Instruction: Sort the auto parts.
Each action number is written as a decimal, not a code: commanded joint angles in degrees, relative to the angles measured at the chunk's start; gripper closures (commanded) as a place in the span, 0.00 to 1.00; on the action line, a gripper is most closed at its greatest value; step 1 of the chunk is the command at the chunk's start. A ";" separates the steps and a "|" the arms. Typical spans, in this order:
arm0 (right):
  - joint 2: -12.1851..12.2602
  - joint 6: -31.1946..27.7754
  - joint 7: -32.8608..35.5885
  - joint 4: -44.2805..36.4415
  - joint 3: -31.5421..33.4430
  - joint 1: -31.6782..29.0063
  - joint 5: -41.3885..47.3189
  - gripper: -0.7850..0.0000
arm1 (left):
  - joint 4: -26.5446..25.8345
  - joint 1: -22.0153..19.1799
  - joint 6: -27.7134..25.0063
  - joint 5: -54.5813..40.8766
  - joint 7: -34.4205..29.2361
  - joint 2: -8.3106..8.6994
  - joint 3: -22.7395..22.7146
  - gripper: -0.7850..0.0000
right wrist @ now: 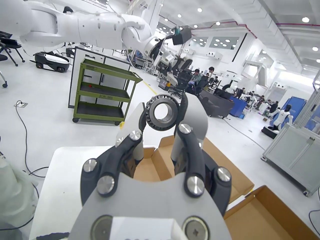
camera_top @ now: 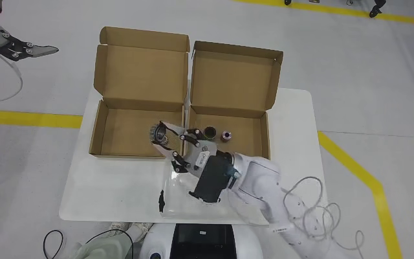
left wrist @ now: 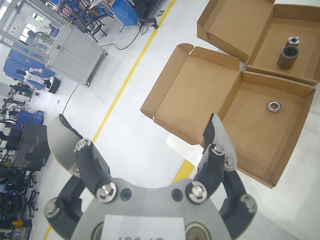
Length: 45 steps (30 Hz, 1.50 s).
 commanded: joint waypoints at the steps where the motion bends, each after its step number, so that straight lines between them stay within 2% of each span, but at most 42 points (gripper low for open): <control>1: 0.02 0.59 1.08 1.07 0.09 -0.38 -0.47 1.00 | 0.00 0.00 0.00 0.00 0.00 0.00 0.00 0.00; 11: -0.19 1.17 12.62 6.18 1.59 2.13 -0.85 1.00 | 0.00 0.00 0.00 0.00 0.00 0.00 0.00 0.00; 16: -0.83 -0.04 18.43 9.10 0.25 4.95 0.27 1.00 | 0.00 0.00 0.00 0.00 0.00 0.00 0.00 0.00; 22: -2.48 -1.56 22.47 16.47 -2.79 10.40 4.74 1.00 | 0.00 0.00 0.00 0.00 0.00 0.00 0.00 0.00; 29: -5.45 -3.29 26.56 27.03 -7.73 18.17 10.59 1.00 | 0.00 0.00 0.00 0.00 0.00 0.00 0.00 0.00; 36: -9.82 -4.70 30.13 38.36 -14.15 26.24 15.65 1.00 | 0.00 0.00 0.00 0.00 0.00 0.00 0.00 0.00; 45: -14.95 -3.97 31.29 51.49 -18.83 31.67 20.05 1.00 | 0.00 0.00 0.00 0.00 0.00 0.00 0.00 0.00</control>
